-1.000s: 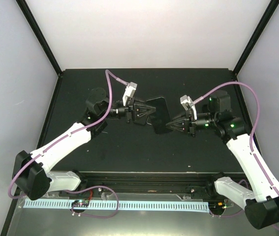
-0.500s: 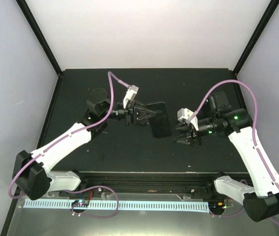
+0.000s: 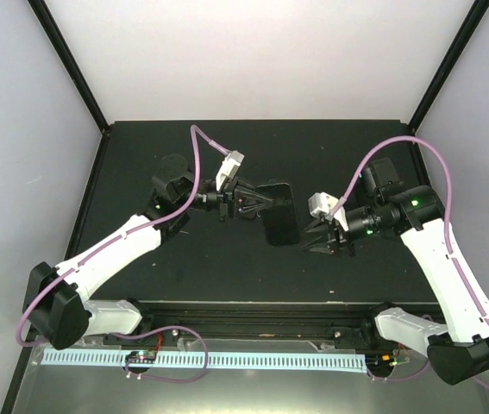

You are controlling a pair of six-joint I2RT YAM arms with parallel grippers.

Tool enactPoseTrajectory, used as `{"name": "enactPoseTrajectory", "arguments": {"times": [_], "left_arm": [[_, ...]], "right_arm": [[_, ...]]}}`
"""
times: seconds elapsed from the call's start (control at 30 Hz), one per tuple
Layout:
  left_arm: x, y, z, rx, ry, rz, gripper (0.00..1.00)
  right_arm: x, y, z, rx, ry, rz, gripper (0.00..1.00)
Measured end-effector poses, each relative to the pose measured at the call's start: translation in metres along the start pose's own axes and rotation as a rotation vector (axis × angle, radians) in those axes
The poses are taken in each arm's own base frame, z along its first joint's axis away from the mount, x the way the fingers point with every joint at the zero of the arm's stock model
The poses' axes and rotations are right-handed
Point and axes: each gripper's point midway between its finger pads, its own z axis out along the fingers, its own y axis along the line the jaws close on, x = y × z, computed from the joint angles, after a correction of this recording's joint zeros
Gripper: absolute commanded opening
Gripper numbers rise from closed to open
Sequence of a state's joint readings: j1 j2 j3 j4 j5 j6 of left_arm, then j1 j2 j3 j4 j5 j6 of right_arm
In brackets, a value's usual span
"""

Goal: Take the phone out of the phone case

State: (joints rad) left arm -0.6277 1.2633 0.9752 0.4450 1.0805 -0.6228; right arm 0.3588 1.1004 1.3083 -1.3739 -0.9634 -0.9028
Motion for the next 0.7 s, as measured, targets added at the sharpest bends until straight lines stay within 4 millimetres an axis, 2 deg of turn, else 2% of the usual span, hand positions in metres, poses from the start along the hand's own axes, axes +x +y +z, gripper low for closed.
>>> {"name": "enactPoseTrajectory", "arguments": {"times": [0.43,0.7], "left_arm": [[0.003,-0.007,0.002,0.035,0.016,0.009,0.02],[0.006,-0.011,0.004,0.049,0.028,0.02,0.02]], "right_arm": [[-0.002,-0.002,0.002,-0.021,-0.007,0.023,0.23],[-0.001,-0.001,0.003,-0.035,0.001,0.021,0.16]]}}
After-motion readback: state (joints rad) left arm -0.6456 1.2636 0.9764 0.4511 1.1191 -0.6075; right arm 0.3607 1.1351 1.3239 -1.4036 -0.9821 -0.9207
